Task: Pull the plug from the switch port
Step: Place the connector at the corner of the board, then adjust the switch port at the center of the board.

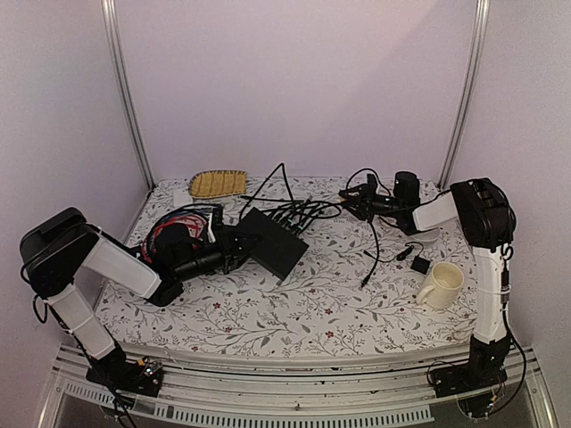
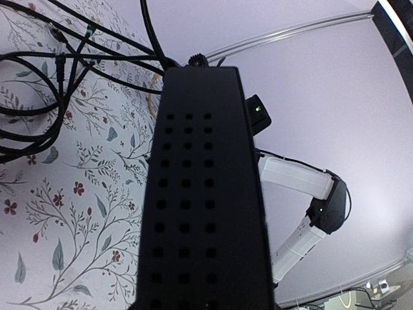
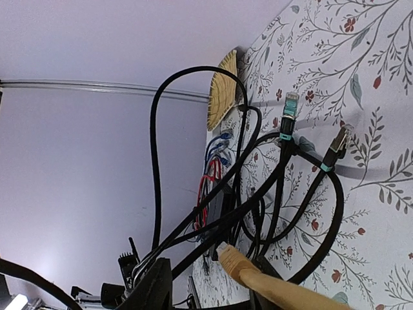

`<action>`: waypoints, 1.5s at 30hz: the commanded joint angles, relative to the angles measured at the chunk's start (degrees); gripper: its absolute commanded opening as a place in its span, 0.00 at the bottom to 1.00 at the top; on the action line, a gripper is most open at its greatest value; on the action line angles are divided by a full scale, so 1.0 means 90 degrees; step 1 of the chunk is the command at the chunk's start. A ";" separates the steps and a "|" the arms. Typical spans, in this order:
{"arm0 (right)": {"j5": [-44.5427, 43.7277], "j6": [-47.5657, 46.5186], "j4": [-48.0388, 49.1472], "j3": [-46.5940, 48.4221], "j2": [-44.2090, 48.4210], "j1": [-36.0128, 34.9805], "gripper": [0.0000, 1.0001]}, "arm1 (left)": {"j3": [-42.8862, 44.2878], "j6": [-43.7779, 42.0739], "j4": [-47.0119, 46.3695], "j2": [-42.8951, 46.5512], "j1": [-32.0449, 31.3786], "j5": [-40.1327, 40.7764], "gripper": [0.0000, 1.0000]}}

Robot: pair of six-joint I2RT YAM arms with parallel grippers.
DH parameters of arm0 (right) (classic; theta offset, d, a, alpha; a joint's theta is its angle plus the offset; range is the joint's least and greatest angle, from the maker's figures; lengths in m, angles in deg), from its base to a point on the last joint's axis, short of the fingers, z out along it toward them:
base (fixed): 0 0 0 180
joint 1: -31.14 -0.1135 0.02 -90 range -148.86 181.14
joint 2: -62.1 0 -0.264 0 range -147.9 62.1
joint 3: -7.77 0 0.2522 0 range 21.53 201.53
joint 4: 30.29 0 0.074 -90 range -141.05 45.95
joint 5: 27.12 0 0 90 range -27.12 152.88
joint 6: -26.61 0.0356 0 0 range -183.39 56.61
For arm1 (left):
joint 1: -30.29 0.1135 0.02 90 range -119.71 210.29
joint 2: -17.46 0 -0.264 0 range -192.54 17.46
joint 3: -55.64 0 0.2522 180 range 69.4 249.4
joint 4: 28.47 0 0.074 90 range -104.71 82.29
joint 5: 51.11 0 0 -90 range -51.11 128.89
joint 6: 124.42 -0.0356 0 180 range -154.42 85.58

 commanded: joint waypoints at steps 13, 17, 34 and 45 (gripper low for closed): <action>-0.1274 -0.1177 -0.3486 -0.0516 0.1378 0.0045 0.61 | -0.0008 -0.0059 -0.1257 0.0131 0.0194 -0.0268 0.00; -0.1593 -0.1437 -0.3808 -0.0844 0.1830 0.0048 0.61 | -0.0122 0.0027 -0.1525 0.0067 0.0244 -0.0288 0.00; -0.2766 -0.2650 -0.4588 -0.1499 0.4468 -0.0279 0.61 | 0.0128 0.0233 -0.1871 -0.0211 0.0335 -0.0796 0.00; -0.6596 -0.5961 -0.5174 -0.1648 0.6147 -0.2469 0.99 | 0.0529 0.0039 -0.1060 -0.0001 0.0364 -0.0996 0.00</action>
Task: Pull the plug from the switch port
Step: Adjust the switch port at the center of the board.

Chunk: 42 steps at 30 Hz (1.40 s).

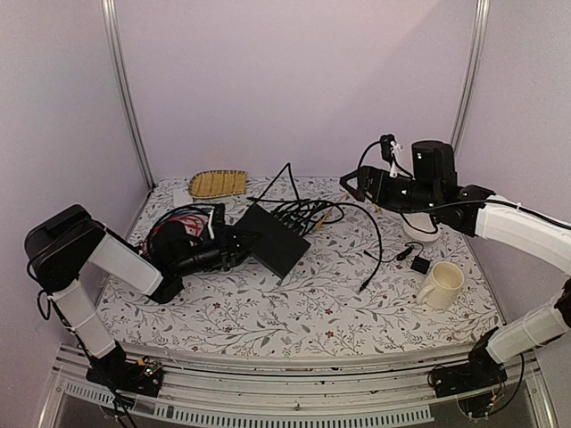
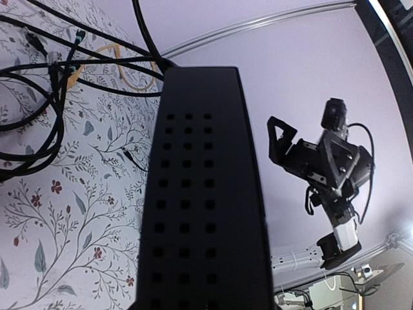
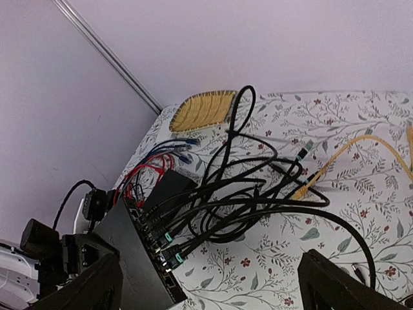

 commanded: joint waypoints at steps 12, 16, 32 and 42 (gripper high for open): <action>0.0029 -0.1202 0.2254 -0.2089 0.1381 0.0081 0.59 | 0.0860 -0.0508 0.0475 0.0602 0.0056 0.0083 0.00; 0.0961 -0.0486 0.2070 -0.2171 0.1270 0.0050 0.58 | 0.1033 -0.0411 0.0256 0.0388 0.0034 -0.0009 0.00; 0.3695 0.2423 0.4716 -0.2803 -0.0415 -0.0018 0.66 | 0.1828 -0.0049 -0.0247 -0.0513 -0.0125 -0.0461 0.00; 0.3988 0.3021 0.5599 -0.2661 -0.1235 -0.0026 0.66 | 0.2002 0.0076 -0.0397 -0.0694 -0.0191 -0.0643 0.00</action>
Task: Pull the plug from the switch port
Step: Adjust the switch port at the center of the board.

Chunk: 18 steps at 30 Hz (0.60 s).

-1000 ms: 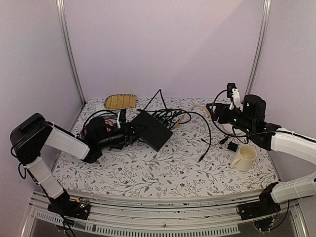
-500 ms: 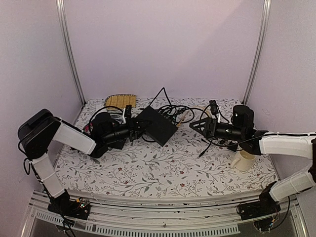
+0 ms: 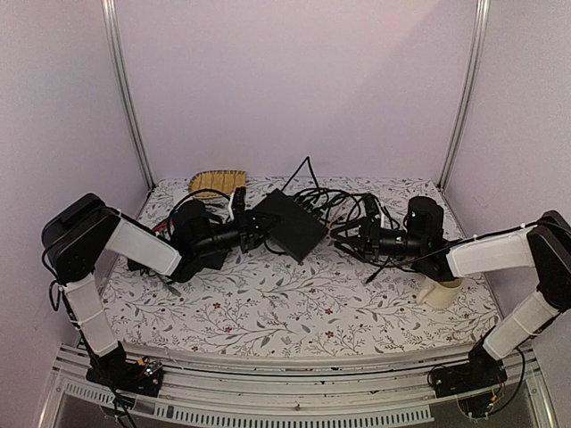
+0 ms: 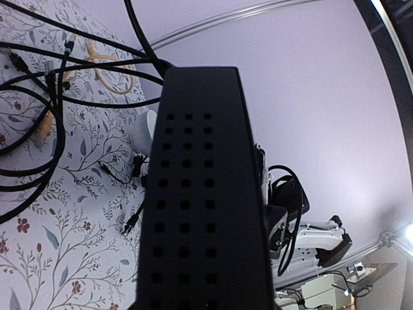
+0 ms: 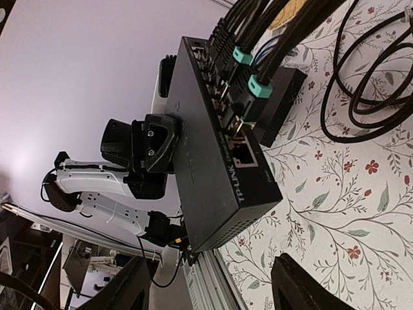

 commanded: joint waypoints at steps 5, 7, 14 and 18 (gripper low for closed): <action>0.0407 0.0638 0.1148 0.0299 -0.0637 -0.0026 0.66 | 0.0357 0.0053 -0.1268 0.0009 -0.0109 -0.0291 0.00; 0.0434 0.0757 0.1326 0.0347 -0.0768 -0.0026 0.65 | 0.0378 0.0084 -0.1293 -0.0022 -0.0113 -0.0335 0.00; 0.0472 0.0955 0.1579 0.0584 -0.1200 -0.0084 0.64 | 0.0456 0.0168 -0.1409 -0.0127 -0.0159 -0.0468 0.00; 0.0506 0.1122 0.1857 0.0694 -0.1434 -0.0084 0.61 | 0.0452 0.0238 -0.1543 -0.0184 -0.0181 -0.0527 0.00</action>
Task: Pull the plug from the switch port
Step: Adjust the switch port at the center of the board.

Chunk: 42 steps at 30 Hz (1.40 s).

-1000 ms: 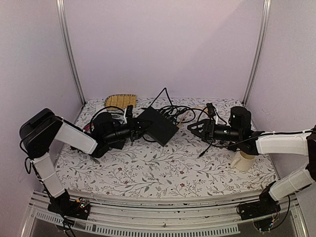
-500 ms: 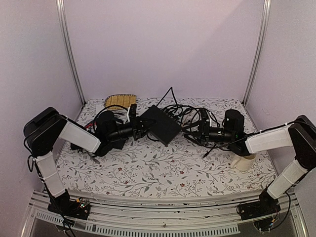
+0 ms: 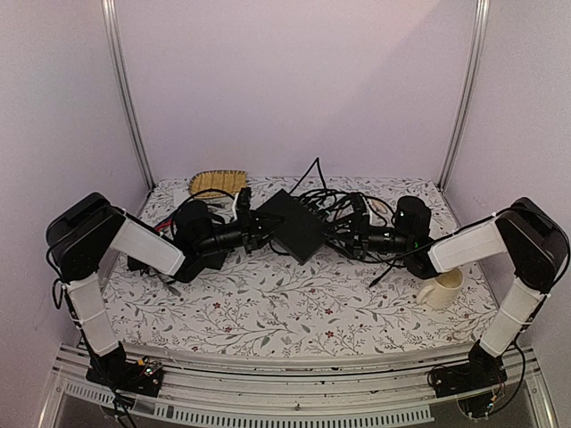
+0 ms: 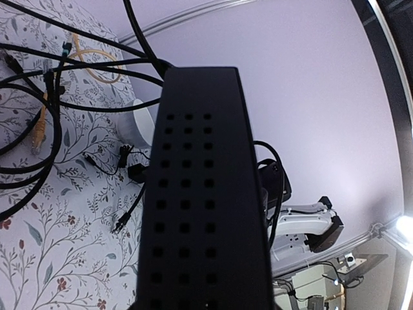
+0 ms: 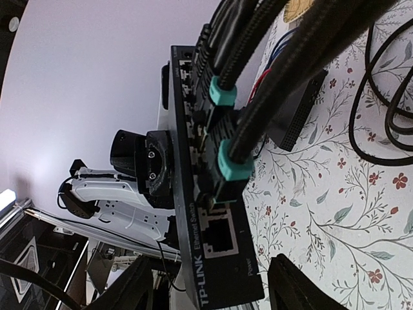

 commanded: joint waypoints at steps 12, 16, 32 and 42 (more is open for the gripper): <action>0.0426 0.0903 0.1417 0.0562 -0.0942 -0.0054 0.21 | 0.0241 0.0204 -0.1607 -0.0099 -0.0114 -0.0339 0.00; 0.0462 0.1150 0.1697 0.0573 -0.1070 -0.0055 0.05 | 0.0240 0.0347 -0.1806 -0.0207 -0.0116 -0.0373 0.00; 0.0152 0.1358 0.2090 0.0729 -0.1044 -0.0055 0.01 | 0.0084 0.0792 -0.2641 -0.0560 -0.0149 -0.0193 0.29; -0.0128 0.1254 0.1859 0.1007 -0.1095 -0.0116 0.01 | 0.0190 0.0879 -0.2981 -0.0959 -0.0299 0.0027 0.39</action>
